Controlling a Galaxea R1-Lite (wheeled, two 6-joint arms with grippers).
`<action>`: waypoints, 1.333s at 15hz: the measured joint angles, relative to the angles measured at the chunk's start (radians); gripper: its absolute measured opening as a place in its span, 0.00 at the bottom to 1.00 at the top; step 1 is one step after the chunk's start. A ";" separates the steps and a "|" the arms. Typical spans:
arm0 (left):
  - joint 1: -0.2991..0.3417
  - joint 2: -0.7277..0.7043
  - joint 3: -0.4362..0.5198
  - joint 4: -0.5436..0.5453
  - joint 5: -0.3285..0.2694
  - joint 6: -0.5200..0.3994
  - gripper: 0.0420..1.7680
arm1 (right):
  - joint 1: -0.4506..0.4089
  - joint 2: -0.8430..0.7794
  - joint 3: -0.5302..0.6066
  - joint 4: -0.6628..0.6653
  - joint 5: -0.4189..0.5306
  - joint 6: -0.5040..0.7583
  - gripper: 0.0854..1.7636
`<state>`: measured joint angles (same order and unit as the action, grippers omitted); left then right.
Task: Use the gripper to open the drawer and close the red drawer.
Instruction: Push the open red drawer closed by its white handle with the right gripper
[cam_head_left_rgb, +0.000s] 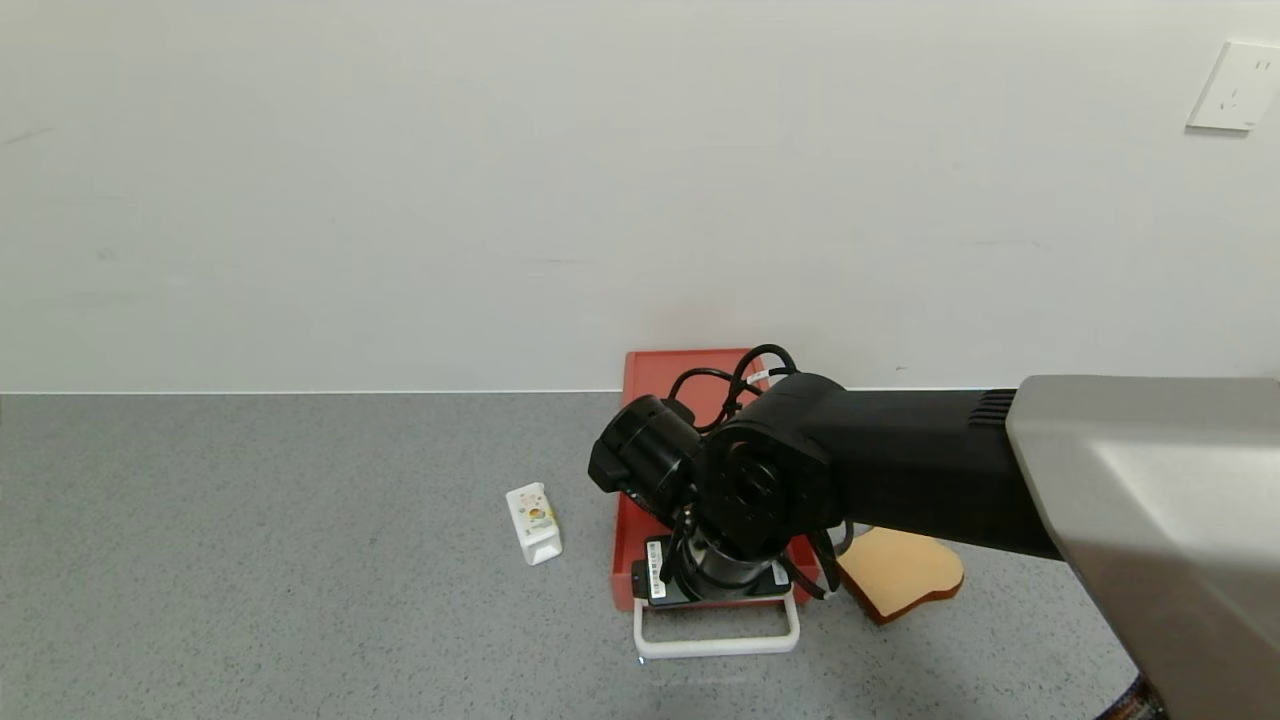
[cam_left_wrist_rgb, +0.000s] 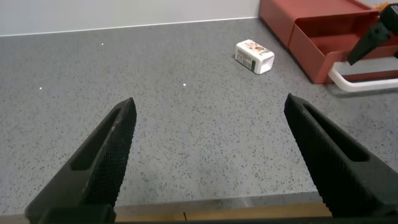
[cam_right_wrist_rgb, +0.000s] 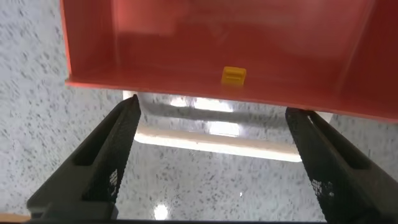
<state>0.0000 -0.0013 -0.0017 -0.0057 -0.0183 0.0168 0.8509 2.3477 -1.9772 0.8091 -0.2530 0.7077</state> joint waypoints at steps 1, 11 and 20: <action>0.000 0.000 0.000 0.001 0.000 0.000 0.97 | 0.000 0.000 0.000 -0.003 -0.009 -0.006 0.97; 0.000 0.000 0.000 0.000 0.000 0.000 0.97 | -0.020 0.006 -0.001 -0.077 -0.019 -0.044 0.97; 0.000 0.000 0.000 0.001 0.000 0.000 0.97 | -0.045 0.023 -0.001 -0.166 -0.040 -0.091 0.97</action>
<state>0.0000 -0.0013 -0.0017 -0.0051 -0.0183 0.0168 0.8062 2.3706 -1.9787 0.6436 -0.2928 0.6162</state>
